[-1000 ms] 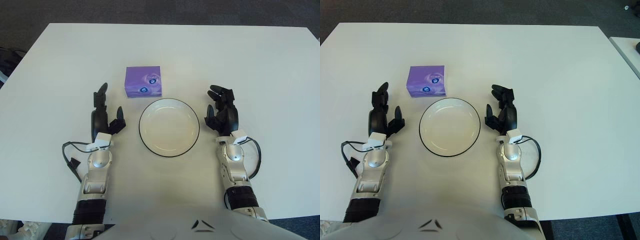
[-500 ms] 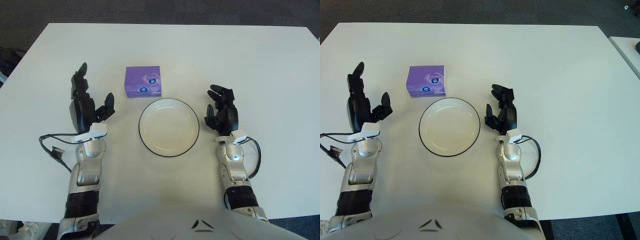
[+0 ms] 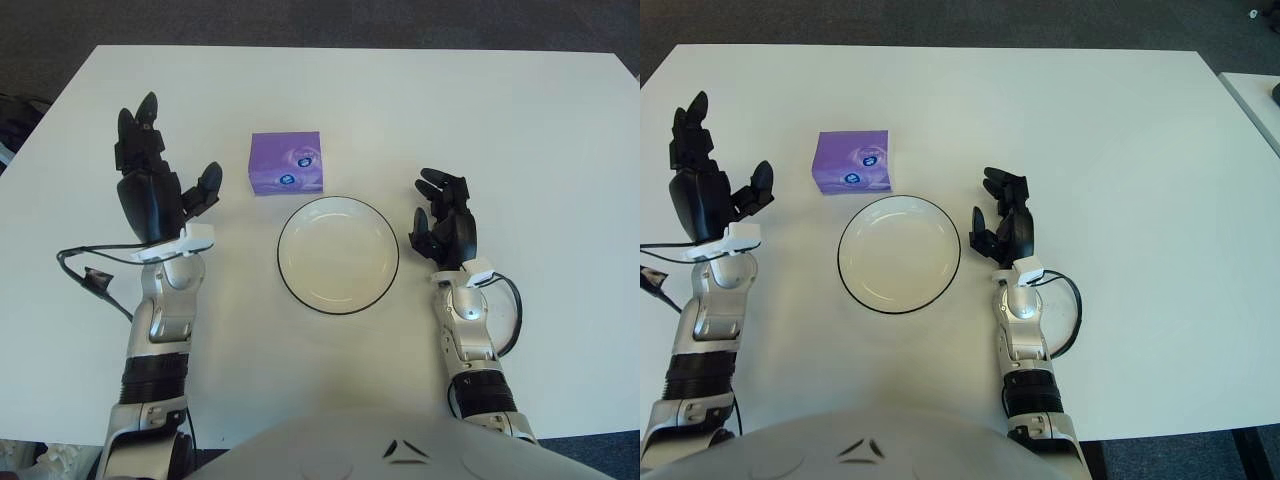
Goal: Put the tissue paper into the plate.
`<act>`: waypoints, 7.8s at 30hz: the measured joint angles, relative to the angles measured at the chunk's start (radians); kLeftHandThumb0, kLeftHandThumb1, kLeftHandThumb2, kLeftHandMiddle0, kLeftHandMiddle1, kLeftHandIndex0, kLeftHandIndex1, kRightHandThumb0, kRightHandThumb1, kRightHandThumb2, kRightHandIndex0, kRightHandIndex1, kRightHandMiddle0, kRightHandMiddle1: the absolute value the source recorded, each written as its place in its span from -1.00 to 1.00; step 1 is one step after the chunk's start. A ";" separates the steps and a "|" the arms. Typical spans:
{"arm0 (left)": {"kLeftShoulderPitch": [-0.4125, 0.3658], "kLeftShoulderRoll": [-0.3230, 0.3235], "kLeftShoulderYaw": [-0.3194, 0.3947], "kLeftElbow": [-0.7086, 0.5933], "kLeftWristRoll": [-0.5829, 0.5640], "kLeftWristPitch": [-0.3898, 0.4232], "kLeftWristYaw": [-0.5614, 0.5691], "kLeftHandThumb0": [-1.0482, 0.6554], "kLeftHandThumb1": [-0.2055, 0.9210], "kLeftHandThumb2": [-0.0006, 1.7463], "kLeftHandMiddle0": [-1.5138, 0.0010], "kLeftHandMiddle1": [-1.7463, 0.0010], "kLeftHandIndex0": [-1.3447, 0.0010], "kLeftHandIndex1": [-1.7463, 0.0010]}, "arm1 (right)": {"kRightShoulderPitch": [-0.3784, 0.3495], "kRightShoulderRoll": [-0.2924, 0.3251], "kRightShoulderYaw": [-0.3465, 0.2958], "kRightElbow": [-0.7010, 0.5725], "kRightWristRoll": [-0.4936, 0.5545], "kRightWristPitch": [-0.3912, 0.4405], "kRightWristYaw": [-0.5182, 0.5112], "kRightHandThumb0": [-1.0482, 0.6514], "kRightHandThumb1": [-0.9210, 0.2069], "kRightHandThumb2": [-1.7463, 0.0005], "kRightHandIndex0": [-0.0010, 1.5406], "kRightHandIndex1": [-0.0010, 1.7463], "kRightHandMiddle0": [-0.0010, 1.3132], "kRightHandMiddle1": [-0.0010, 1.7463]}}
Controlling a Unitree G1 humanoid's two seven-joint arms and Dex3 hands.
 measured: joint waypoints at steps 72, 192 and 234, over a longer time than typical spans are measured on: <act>-0.808 0.438 -0.553 0.727 0.104 -0.392 -0.995 -0.99 0.76 -0.99 1.00 1.00 1.00 1.00 | -0.055 0.005 0.001 0.037 -0.003 0.010 -0.042 -0.08 -0.39 -0.14 -0.53 0.08 -0.91 0.32; -1.062 0.263 -0.804 1.025 0.105 -0.112 -1.114 -0.67 0.90 -0.97 1.00 1.00 1.00 1.00 | -0.119 0.011 -0.010 0.105 -0.004 0.000 -0.063 -0.05 -0.40 -0.17 -0.47 0.09 -0.88 0.36; -1.080 0.309 -0.898 0.939 0.163 -0.076 -1.215 -0.79 0.96 -0.80 0.29 0.88 0.94 -0.07 | -0.119 0.011 -0.014 0.107 -0.005 0.000 -0.063 -0.08 -0.41 -0.14 -0.49 0.06 -0.88 0.33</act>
